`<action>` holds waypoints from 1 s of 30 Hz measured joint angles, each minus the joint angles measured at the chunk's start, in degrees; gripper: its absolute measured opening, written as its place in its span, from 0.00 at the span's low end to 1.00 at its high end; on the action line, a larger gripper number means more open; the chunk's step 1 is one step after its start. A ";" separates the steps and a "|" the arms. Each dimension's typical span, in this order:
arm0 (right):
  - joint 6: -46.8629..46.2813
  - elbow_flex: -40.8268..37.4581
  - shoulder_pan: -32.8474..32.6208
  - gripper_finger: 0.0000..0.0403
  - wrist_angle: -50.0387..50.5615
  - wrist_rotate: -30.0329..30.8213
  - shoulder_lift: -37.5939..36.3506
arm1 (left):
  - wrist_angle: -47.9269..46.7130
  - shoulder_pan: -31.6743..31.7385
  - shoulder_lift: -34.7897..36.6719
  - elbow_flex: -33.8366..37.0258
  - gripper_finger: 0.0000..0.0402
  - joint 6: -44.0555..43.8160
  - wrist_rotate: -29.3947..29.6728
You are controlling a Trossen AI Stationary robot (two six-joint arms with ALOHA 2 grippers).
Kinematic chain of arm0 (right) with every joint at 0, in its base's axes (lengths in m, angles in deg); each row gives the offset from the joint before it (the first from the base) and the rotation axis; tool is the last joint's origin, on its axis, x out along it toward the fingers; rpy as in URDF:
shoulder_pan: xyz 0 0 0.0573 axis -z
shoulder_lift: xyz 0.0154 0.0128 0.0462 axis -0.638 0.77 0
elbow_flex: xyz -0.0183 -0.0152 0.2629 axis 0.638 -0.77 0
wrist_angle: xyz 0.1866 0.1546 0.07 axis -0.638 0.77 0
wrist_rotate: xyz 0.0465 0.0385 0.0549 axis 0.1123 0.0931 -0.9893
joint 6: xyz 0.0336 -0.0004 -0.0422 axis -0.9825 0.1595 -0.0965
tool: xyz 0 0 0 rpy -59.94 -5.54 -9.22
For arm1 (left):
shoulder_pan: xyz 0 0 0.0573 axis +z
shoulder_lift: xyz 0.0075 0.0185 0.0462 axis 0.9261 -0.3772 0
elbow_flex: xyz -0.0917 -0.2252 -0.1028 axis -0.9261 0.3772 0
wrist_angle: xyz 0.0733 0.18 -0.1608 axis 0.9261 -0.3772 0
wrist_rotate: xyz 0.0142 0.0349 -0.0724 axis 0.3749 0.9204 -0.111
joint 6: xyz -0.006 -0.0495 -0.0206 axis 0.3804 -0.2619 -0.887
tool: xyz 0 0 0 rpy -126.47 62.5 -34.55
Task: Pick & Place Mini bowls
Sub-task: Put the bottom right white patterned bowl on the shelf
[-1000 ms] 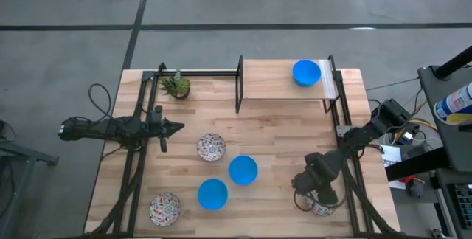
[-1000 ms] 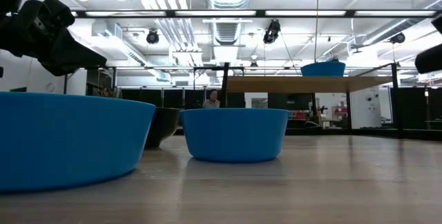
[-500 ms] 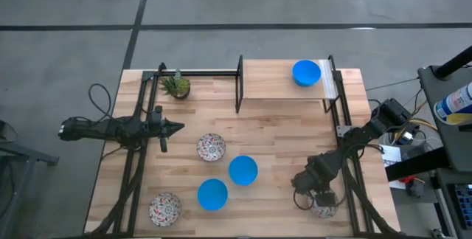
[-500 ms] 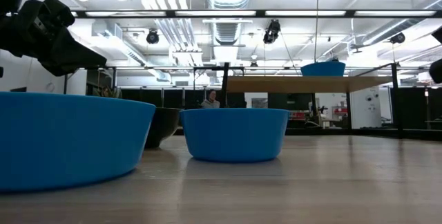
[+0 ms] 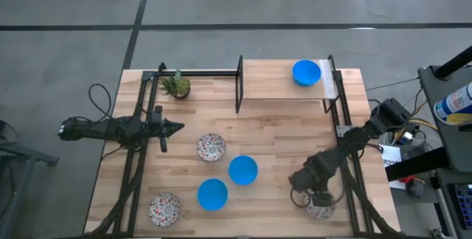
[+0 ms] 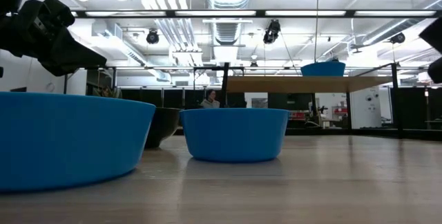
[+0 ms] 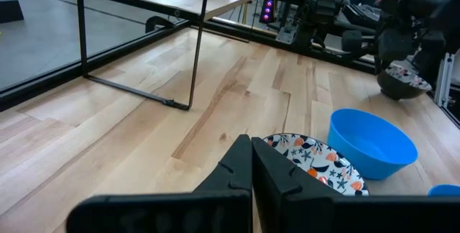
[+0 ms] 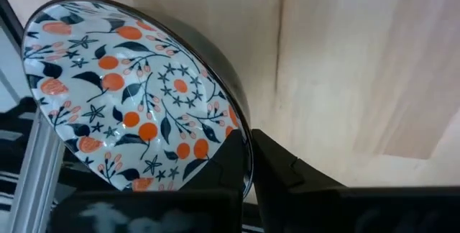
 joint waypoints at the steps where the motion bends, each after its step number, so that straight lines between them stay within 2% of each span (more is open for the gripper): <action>1: 0.04 0.00 0.36 0.03 -0.08 0.09 -0.14 | 0.00 0.00 0.00 -0.01 0.00 0.02 0.02; 8: 0.02 0.05 3.60 0.03 -1.10 -1.07 -2.71 | 0.00 0.00 0.00 0.01 0.00 0.00 0.02; 15: -3.32 3.77 10.92 0.03 -0.59 -4.40 -4.87 | 0.00 0.00 0.00 -0.02 0.00 0.01 0.00; 21: -8.59 11.75 19.99 0.03 4.21 -4.36 -4.91 | 0.00 0.02 0.00 0.00 0.00 0.00 0.01; 27: -8.22 21.31 29.57 0.03 8.29 -3.90 -4.76 | 0.00 0.00 -0.02 -0.02 0.00 -0.01 0.02; 30: -6.91 26.06 34.82 0.03 11.38 -0.86 -4.73 | 0.00 0.01 0.00 -0.01 0.00 0.01 0.00</action>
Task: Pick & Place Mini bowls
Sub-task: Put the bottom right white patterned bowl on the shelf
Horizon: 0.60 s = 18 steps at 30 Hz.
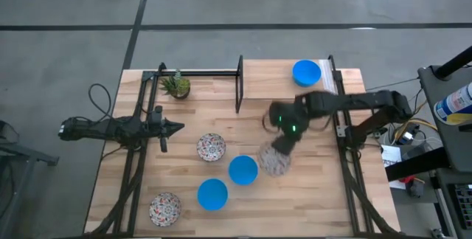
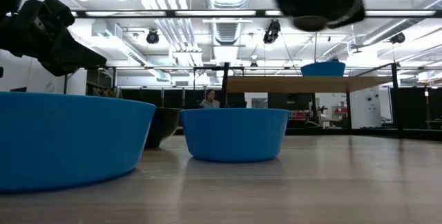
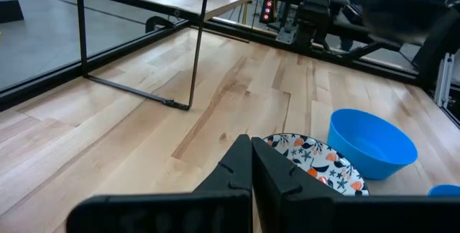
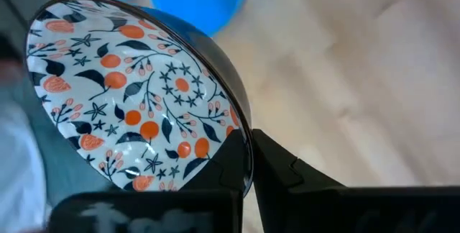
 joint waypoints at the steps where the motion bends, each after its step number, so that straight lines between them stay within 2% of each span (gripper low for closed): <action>1: 0.31 1.55 1.94 0.03 1.11 1.16 0.00 | 0.00 -0.01 0.00 0.00 0.00 0.00 0.01; 9: -0.28 8.53 18.84 0.03 6.86 3.11 0.51 | 0.00 -0.01 0.00 -0.01 0.00 0.00 0.01; 18: 0.54 11.24 28.99 0.03 2.84 5.56 5.06 | 0.00 -0.01 -0.01 0.00 0.00 0.00 0.02</action>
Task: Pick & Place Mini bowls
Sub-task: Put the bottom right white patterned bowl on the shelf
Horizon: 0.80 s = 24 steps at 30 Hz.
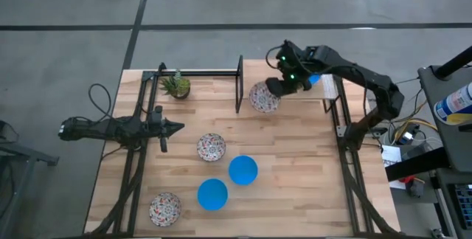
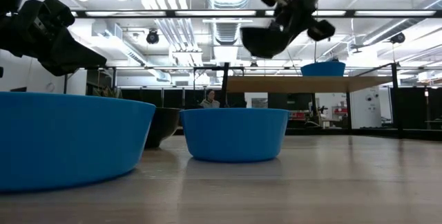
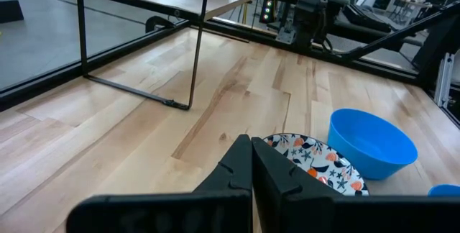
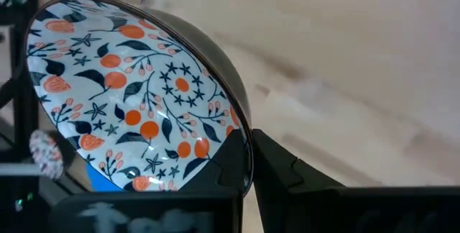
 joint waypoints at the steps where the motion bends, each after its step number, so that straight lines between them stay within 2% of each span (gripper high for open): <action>1: 0.41 0.63 0.84 0.03 -0.04 -0.12 0.94 | 0.00 0.01 -0.02 0.01 0.00 0.00 -0.02; 5: 1.23 4.93 4.50 0.03 0.09 -2.56 4.62 | 0.00 0.00 -0.02 0.02 0.00 -0.02 -0.02; 12: 1.58 14.47 10.50 0.03 3.02 -3.20 12.88 | 0.00 0.02 0.00 0.01 0.00 0.00 -0.01; 20: 4.91 27.67 13.92 0.03 20.47 -4.41 23.90 | 0.00 0.01 0.00 0.01 0.00 0.00 -0.01; 24: 6.22 32.13 13.82 0.03 21.00 -4.52 26.63 | 0.00 0.01 -0.02 0.01 0.00 0.00 -0.01</action>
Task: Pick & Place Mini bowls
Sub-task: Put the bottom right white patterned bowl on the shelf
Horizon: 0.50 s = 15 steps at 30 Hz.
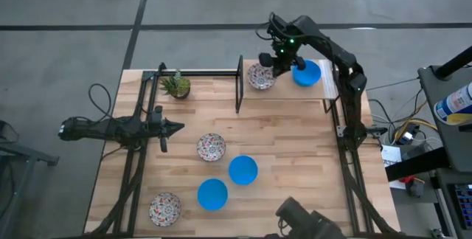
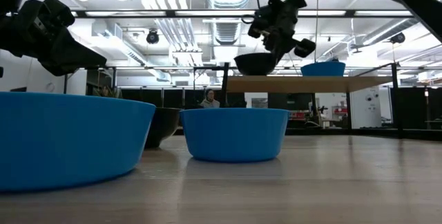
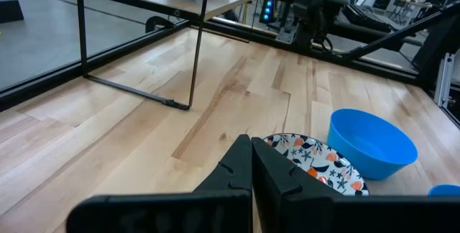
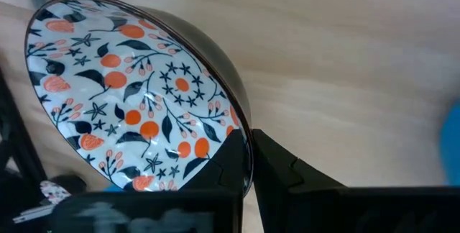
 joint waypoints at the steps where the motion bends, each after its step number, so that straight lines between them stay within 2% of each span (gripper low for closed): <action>1: -0.26 0.87 0.00 0.03 0.09 -0.02 0.43 | 0.00 -0.01 0.00 -0.01 0.00 0.01 -0.01; 6: -0.86 2.77 0.23 0.03 0.38 -0.13 1.48 | 0.00 0.00 0.01 0.00 0.00 0.00 -0.01; 15: 0.48 -0.14 0.41 0.03 0.42 -0.31 1.07 | 0.00 0.00 0.00 0.01 0.00 0.01 -0.01</action>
